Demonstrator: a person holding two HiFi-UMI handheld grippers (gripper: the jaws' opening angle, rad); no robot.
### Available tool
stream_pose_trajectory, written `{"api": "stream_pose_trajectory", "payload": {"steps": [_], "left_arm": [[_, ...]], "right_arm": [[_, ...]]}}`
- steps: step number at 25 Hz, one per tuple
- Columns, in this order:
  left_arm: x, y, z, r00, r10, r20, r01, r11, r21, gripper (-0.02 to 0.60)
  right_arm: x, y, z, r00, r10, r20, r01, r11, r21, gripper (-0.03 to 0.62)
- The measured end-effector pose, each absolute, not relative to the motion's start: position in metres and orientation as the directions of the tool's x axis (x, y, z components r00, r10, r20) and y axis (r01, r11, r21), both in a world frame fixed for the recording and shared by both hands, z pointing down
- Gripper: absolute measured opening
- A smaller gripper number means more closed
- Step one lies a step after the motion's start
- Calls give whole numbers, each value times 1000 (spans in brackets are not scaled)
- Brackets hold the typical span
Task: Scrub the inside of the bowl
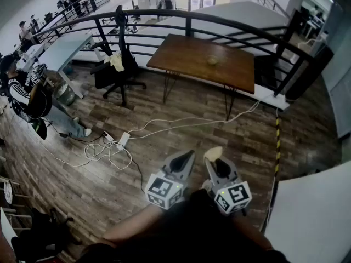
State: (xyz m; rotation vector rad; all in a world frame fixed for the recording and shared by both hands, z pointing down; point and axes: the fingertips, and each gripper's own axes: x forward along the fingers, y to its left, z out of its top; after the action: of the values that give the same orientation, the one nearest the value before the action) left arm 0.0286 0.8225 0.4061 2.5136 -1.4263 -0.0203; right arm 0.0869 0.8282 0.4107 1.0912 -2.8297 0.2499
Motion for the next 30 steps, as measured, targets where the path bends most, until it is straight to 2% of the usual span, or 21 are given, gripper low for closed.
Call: {"api": "stream_pose_trajectory", "payload": {"steps": [16, 30], "left_arm": [[68, 759, 414, 525, -839, 145, -840, -482, 249, -2], [182, 622, 407, 542, -831, 129, -828, -501, 250, -2]], "right_arm": [[131, 773, 420, -732, -663, 156, -681, 714, -159, 81], [243, 641, 410, -737, -663, 136, -676, 716, -172, 81]]}}
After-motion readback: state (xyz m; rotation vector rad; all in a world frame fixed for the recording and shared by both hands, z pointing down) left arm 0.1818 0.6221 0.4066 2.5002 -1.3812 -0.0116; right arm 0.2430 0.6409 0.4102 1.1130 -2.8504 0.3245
